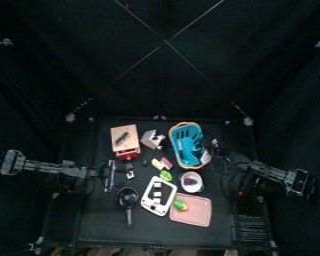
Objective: Put pairing knife back in holder
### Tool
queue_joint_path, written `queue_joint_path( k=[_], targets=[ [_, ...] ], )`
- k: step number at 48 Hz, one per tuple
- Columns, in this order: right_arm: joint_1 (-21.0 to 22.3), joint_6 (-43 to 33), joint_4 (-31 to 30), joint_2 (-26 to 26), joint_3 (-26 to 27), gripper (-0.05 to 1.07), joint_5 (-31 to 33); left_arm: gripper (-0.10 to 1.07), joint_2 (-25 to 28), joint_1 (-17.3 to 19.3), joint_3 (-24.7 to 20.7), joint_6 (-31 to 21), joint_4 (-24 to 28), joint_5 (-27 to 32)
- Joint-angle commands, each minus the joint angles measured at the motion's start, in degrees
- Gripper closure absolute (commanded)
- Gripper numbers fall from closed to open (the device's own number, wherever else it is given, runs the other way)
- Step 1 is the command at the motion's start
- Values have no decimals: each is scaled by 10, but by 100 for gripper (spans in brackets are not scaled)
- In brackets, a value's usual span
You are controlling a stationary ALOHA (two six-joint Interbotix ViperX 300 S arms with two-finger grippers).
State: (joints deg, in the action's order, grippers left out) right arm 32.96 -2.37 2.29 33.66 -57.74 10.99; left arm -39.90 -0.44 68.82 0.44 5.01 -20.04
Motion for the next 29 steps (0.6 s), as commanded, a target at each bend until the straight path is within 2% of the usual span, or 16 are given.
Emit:
queue_joint_path(
  k=[1,10,19,29],
  targets=[
    [-22,1,-3,11,16,17,-14,14,0,2,-14,0,1,-3],
    [-66,2,-13,7,18,17,-62,14,0,0,-10,-8,-7,6],
    [-106,1,-31,6,18,17,-100,14,0,-4,-10,-5,-74,22],
    [-180,0,-22,-16,22,17,-158,14,0,6,-12,-4,-92,20]
  ],
)
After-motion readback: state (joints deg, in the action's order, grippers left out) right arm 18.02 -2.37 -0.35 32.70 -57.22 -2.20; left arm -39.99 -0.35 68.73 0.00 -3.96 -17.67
